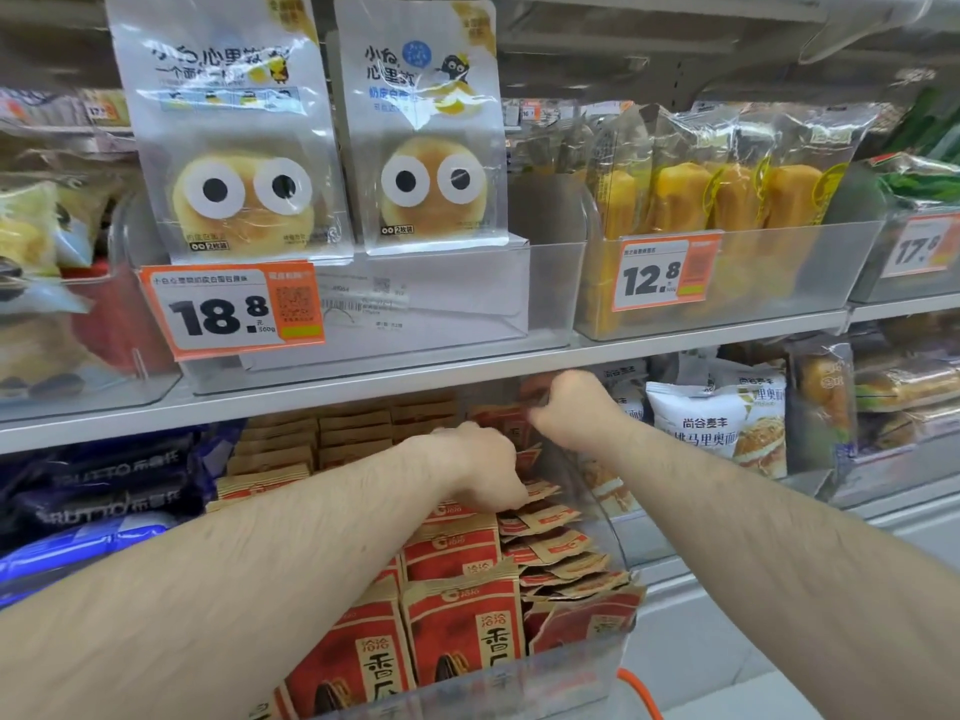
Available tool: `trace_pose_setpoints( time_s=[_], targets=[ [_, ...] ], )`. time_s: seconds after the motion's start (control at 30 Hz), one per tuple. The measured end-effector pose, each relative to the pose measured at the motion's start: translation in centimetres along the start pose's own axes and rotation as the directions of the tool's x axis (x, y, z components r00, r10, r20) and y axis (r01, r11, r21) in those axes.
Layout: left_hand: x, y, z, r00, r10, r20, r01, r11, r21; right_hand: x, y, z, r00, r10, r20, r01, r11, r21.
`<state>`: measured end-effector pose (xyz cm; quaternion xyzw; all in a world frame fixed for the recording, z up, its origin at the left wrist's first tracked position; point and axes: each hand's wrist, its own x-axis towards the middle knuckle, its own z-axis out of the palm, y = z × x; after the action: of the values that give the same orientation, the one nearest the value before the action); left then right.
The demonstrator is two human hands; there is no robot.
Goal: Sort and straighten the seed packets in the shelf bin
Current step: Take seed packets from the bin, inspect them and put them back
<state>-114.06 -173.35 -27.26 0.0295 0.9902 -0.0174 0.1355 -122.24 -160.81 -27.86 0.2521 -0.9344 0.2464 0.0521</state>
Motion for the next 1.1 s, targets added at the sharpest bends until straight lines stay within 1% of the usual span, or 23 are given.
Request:
trace_pose_setpoints(
  time_s=[0.03, 0.1, 0.27, 0.3, 0.43, 0.5, 0.57, 0.67, 0.73, 0.8, 0.87, 0.93, 1.03, 1.1],
  targets=[
    [0.0, 0.0, -0.1, 1.0, 0.0, -0.004, 0.0, 1.0, 0.001, 0.3, -0.1, 0.1, 1.0, 0.014, -0.017, -0.014, 1.0, -0.014],
    [-0.2, 0.1, -0.1, 1.0, 0.005, -0.002, -0.005, 1.0, 0.013, 0.9, -0.3, 0.3, 0.999, 0.045, -0.006, -0.046, 0.996, -0.073],
    [-0.7, 0.3, -0.3, 0.999, 0.04, 0.003, -0.04, 0.999, -0.018, 2.9, -1.8, 1.2, 0.998, 0.065, 0.01, -0.058, 0.944, -0.324],
    [-0.7, 0.3, -0.4, 0.999, 0.038, 0.0, -0.038, 0.999, -0.012, 3.4, -1.9, 1.5, 0.997, 0.075, 0.019, -0.063, 0.936, -0.346],
    [-0.7, -0.1, -0.6, 1.0, 0.008, -0.018, -0.006, 0.996, 0.085, 4.5, -2.0, 1.7, 0.994, 0.065, 0.087, -0.031, 0.94, -0.34],
    [-0.7, -0.2, -0.6, 1.0, -0.005, -0.018, 0.007, 0.995, 0.096, 4.3, -1.7, 1.7, 0.998, 0.04, 0.045, -0.022, 0.939, -0.343],
    [-0.7, -0.2, -0.5, 1.0, -0.011, -0.018, 0.013, 0.995, 0.102, 3.8, -1.7, 1.7, 0.999, -0.029, 0.039, 0.041, 0.933, -0.356],
    [-0.7, 0.0, -0.6, 1.0, -0.025, 0.006, 0.024, 0.991, 0.129, 3.3, -1.9, 1.8, 0.987, -0.105, 0.123, 0.137, 0.947, -0.291],
    [-0.7, 0.3, -0.9, 0.998, -0.043, 0.04, 0.037, 0.989, 0.141, 3.1, -2.0, 1.7, 0.978, -0.108, 0.179, 0.151, 0.956, -0.252],
    [-0.7, 0.6, -1.2, 0.998, -0.048, 0.043, 0.041, 0.988, 0.152, 3.2, -2.0, 1.6, 0.976, -0.112, 0.187, 0.156, 0.958, -0.242],
    [-0.7, 0.7, -1.2, 0.999, -0.045, 0.022, 0.04, 0.984, 0.175, 3.2, -2.0, 1.4, 0.978, -0.095, 0.186, 0.13, 0.974, -0.186],
    [-0.8, 0.6, -1.2, 1.0, -0.027, -0.01, 0.028, 0.976, 0.216, 3.2, -2.0, 1.0, 0.974, -0.065, 0.216, 0.09, 0.99, -0.11],
    [-1.1, 0.4, -1.1, 0.996, 0.033, -0.083, -0.006, 0.951, 0.309, 2.5, -1.7, -0.1, 0.953, 0.015, 0.302, -0.013, 1.0, -0.01],
    [-1.4, 0.2, -1.1, 0.989, 0.073, -0.13, -0.025, 0.942, 0.336, 1.7, -1.6, -0.9, 0.95, 0.07, 0.306, -0.09, 0.994, 0.053]
  ],
)
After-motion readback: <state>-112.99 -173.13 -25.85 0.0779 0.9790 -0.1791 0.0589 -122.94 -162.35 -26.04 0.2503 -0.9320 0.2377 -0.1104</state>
